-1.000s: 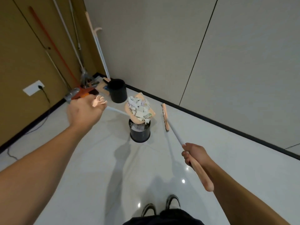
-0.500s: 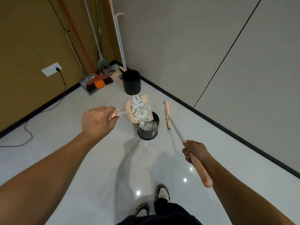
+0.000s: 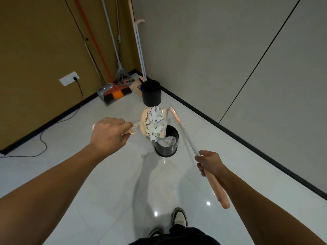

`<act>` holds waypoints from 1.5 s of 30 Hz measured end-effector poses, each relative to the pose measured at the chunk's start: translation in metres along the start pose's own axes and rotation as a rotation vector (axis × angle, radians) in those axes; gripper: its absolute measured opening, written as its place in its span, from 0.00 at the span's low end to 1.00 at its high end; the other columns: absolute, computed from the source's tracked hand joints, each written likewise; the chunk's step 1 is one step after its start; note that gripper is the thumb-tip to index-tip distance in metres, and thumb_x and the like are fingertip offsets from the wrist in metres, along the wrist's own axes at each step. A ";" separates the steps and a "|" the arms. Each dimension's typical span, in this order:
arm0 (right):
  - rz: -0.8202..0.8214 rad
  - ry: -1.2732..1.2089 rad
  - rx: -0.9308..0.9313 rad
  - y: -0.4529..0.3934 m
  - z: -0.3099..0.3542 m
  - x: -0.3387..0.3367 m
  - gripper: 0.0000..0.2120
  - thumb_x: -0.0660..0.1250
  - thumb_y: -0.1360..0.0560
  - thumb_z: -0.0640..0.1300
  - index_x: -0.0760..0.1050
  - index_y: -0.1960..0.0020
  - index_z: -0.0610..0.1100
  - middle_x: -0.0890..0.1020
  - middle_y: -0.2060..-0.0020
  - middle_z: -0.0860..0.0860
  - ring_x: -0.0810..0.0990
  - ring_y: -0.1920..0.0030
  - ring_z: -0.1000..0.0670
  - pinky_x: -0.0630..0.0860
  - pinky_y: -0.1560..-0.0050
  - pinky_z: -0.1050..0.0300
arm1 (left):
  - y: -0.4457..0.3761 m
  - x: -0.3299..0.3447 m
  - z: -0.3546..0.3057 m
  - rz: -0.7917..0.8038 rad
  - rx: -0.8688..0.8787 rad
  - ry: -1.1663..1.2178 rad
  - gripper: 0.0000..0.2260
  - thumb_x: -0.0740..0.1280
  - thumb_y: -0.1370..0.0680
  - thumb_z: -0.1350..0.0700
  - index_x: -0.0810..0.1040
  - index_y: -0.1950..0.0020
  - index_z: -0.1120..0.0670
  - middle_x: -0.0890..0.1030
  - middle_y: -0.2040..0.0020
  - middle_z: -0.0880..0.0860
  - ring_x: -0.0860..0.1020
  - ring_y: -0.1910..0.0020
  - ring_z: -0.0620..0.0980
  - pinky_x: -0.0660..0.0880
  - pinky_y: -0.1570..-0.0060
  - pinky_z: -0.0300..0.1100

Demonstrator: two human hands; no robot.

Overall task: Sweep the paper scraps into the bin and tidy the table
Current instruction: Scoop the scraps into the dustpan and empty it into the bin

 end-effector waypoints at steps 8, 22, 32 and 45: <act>0.032 0.263 -0.058 0.007 0.010 0.002 0.24 0.67 0.23 0.40 0.69 0.28 0.46 0.79 0.65 0.44 0.76 0.72 0.50 0.75 0.73 0.60 | -0.010 -0.001 -0.010 0.024 -0.010 -0.035 0.03 0.73 0.29 0.57 0.83 0.56 0.51 0.77 0.69 0.50 0.73 0.69 0.51 0.59 0.62 0.41; -0.066 0.412 -0.015 0.032 -0.027 -0.014 0.23 0.68 0.23 0.41 0.70 0.29 0.45 0.80 0.62 0.43 0.77 0.73 0.50 0.74 0.76 0.62 | -0.014 0.004 0.002 0.019 -0.034 -0.061 0.02 0.70 0.26 0.55 0.82 0.55 0.51 0.78 0.67 0.50 0.73 0.66 0.51 0.59 0.61 0.43; -0.128 0.370 -0.026 0.039 -0.030 -0.009 0.24 0.67 0.24 0.40 0.70 0.28 0.45 0.80 0.66 0.43 0.77 0.78 0.52 0.75 0.75 0.59 | -0.013 0.009 0.008 -0.009 0.024 -0.060 0.01 0.70 0.27 0.57 0.81 0.58 0.52 0.76 0.68 0.51 0.73 0.67 0.54 0.62 0.61 0.46; -0.141 0.341 -0.026 0.040 -0.023 -0.001 0.23 0.68 0.23 0.39 0.71 0.29 0.44 0.80 0.65 0.43 0.77 0.76 0.51 0.74 0.75 0.62 | -0.017 -0.003 -0.009 0.061 0.173 -0.089 0.07 0.73 0.30 0.61 0.83 0.54 0.54 0.79 0.65 0.53 0.74 0.65 0.54 0.63 0.59 0.46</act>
Point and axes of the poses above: each hand's wrist, its own y-axis away from the middle knuckle, its own x-axis out of the palm, z = x × y, the point moved 2 cm from there along -y, towards the middle knuckle
